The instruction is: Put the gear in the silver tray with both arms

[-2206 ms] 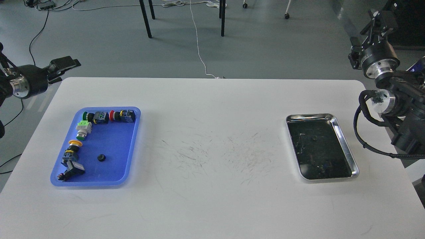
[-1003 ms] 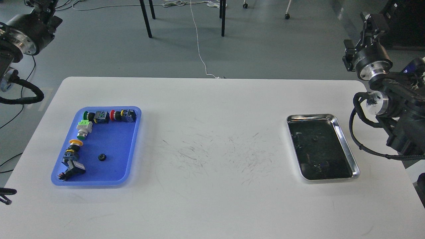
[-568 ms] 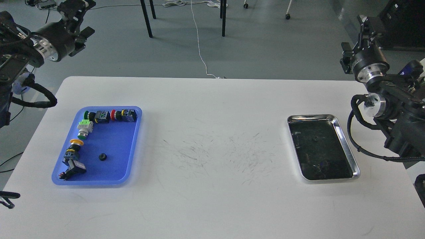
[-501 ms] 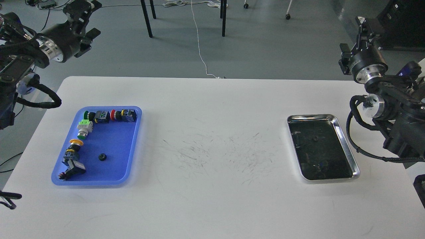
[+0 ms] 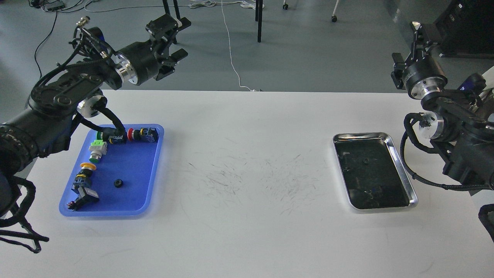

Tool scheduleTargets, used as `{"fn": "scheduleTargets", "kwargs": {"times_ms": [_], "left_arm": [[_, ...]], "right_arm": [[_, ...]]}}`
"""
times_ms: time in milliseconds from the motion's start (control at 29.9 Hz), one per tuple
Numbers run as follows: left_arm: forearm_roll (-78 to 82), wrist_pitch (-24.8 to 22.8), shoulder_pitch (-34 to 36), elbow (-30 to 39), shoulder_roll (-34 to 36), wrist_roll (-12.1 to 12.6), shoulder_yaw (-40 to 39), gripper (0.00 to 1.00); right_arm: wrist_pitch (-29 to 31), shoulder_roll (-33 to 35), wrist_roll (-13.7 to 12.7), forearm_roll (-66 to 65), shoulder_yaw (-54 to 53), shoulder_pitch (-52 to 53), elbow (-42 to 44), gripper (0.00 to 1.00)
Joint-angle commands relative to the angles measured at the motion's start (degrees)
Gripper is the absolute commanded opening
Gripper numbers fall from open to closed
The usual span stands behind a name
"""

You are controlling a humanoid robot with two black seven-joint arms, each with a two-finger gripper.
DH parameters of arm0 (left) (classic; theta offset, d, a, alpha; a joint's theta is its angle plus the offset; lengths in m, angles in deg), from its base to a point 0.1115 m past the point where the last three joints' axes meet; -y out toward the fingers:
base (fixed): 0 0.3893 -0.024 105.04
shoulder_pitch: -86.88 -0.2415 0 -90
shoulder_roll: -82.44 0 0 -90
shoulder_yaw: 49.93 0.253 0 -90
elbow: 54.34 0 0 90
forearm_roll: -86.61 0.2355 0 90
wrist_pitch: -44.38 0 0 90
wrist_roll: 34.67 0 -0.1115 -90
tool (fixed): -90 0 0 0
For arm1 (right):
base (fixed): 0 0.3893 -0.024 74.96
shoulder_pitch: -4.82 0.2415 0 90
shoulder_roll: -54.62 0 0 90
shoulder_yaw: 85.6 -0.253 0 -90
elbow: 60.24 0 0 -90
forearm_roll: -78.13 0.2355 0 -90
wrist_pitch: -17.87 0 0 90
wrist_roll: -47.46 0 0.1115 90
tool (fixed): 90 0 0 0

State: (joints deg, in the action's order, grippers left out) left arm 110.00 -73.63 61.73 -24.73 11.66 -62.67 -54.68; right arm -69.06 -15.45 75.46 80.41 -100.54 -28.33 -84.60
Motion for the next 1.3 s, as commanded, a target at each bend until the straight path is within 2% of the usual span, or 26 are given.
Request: {"fn": "scheduleTargets", "kwargs": {"times_ms": [0, 67, 100, 201, 368, 568, 735, 903, 1136, 1203, 1270], "left_arm": [[6.6, 0.0, -2.5, 11.9, 3.0, 0.0, 0.2, 0.98], [7.8, 0.1, -3.1, 13.5, 2.5, 0.0, -3.4, 0.98], [7.5, 2.1, -3.2, 14.4, 2.0, 0.0, -4.6, 0.98], [8.7, 3.1, -7.2, 22.8, 4.1, 0.0, -4.7, 0.98], [17.8, 5.4, -9.6, 33.8, 13.5, 0.0, -2.8, 0.98], [28.4, 5.7, -11.4, 36.0, 22.0, 0.0, -2.0, 0.98], [39.4, 8.1, -11.8, 36.0, 30.1, 0.0, -1.8, 0.98], [44.5, 14.3, -12.7, 36.7, 36.1, 0.0, -1.7, 0.98], [49.1, 16.2, -15.2, 36.8, 40.4, 0.0, -2.1, 0.98], [49.2, 18.9, -15.1, 36.7, 40.9, 0.0, -2.3, 0.98], [49.7, 23.7, -15.6, 36.7, 41.1, 0.0, -1.8, 0.98]], "right_arm": [[0.0, 0.0, 0.0, 0.0, 0.0, -0.2, 0.0, 0.94], [0.0, -0.1, 0.0, 0.1, -0.1, -0.3, 0.0, 0.94], [0.0, -0.1, 0.0, 0.1, -0.1, -0.2, -0.1, 0.94], [0.1, -0.1, 0.0, 0.0, -0.1, -0.7, 0.0, 0.94], [0.3, 0.1, 0.0, 0.0, -0.1, -1.0, 0.0, 0.94], [0.3, 0.0, 0.0, 0.0, -0.1, -1.1, -0.2, 0.94], [0.3, 0.2, 0.0, 0.0, -0.1, -0.9, -0.2, 0.94], [0.4, 0.5, 0.0, 0.0, -0.1, -1.0, -0.2, 0.94], [0.4, 0.5, 0.0, 0.0, -0.1, -1.0, -0.2, 0.94], [0.4, 0.3, 0.0, 0.0, -0.1, -1.0, -0.2, 0.94], [0.4, 0.3, 0.0, 0.0, -0.1, -1.0, -0.2, 0.94]]}}
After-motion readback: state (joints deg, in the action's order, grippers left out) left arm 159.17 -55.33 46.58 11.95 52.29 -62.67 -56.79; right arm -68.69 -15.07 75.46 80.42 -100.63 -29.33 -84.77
